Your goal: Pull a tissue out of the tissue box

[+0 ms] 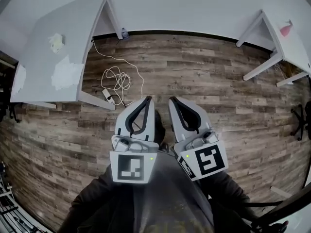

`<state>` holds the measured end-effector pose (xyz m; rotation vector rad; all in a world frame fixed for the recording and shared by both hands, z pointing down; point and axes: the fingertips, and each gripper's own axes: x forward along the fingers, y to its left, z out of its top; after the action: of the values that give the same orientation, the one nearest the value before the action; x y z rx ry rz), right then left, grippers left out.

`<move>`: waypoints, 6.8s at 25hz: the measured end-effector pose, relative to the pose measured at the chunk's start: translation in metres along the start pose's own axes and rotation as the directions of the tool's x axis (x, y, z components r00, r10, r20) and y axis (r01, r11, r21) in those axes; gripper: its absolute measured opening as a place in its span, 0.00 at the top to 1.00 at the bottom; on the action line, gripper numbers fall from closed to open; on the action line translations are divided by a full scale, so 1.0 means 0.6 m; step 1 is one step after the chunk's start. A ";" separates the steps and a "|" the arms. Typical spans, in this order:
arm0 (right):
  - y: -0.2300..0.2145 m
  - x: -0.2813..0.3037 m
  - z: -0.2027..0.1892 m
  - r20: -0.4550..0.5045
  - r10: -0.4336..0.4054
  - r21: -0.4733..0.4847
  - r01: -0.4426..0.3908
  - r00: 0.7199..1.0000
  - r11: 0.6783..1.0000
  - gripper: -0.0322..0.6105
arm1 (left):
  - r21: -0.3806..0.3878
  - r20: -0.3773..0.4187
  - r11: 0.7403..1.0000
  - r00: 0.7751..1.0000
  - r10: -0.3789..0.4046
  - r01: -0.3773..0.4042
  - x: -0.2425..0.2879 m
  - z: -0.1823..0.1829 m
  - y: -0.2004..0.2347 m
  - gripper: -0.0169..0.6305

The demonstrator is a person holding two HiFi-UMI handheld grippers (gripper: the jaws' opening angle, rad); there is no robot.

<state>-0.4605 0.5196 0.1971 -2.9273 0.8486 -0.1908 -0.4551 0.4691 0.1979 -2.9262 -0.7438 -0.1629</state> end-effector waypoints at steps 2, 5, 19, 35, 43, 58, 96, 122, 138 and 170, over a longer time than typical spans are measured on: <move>-0.022 0.035 -0.003 -0.004 0.010 -0.009 -0.010 1.000 1.000 0.95 | -0.006 0.003 1.000 1.000 0.012 -0.012 0.037 -0.006 0.020 0.98; -0.062 0.104 -0.008 -0.013 0.031 -0.020 -0.032 0.999 0.999 0.95 | -0.024 0.008 0.999 0.999 0.044 -0.044 0.102 -0.018 0.063 0.98; -0.152 0.556 0.052 -0.067 0.306 -0.029 -0.308 0.950 0.951 0.95 | -0.087 -0.045 0.962 0.966 0.256 -0.259 0.395 -0.011 0.385 0.98; 0.081 1.013 0.087 -0.046 0.733 -0.060 -0.734 0.679 0.677 0.95 | -0.065 -0.144 0.695 0.696 0.704 -0.716 0.354 -0.080 0.834 0.98; 0.221 1.265 0.033 -0.218 0.901 0.015 -0.921 0.376 0.389 0.95 | -0.091 -0.279 0.487 0.492 0.825 -0.869 0.391 -0.129 1.078 0.98; 0.426 1.392 -0.084 -0.376 0.926 0.146 -0.988 -0.007 0.052 0.95 | -0.183 -0.432 0.138 0.205 0.878 -0.974 0.311 -0.244 1.288 0.98; 0.535 1.420 -0.271 -0.585 0.809 0.033 -0.999 -0.046 -0.033 0.91 | -0.253 -0.594 -0.122 0.055 0.802 -0.960 0.209 -0.412 1.301 0.98; 0.577 1.330 0.040 -0.306 0.944 -0.055 -0.987 -0.126 -0.149 0.94 | -0.212 -0.375 -0.088 -0.002 0.927 -0.973 0.178 -0.199 1.331 0.98; 0.642 1.085 0.080 -0.148 0.959 -0.032 -0.968 -0.243 -0.250 0.94 | -0.110 -0.398 -0.327 -0.259 0.880 -0.939 0.005 -0.131 1.028 0.98; 0.428 0.946 -0.358 -0.584 0.771 0.224 -0.963 -0.255 -0.149 0.61 | -0.075 -0.453 -0.308 -0.242 0.858 -0.949 0.014 -0.163 0.810 0.98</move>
<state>-0.1509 -0.0120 0.4327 -1.2227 3.1552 -0.8141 -0.2217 0.0353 0.2531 -2.5442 2.1167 -0.4733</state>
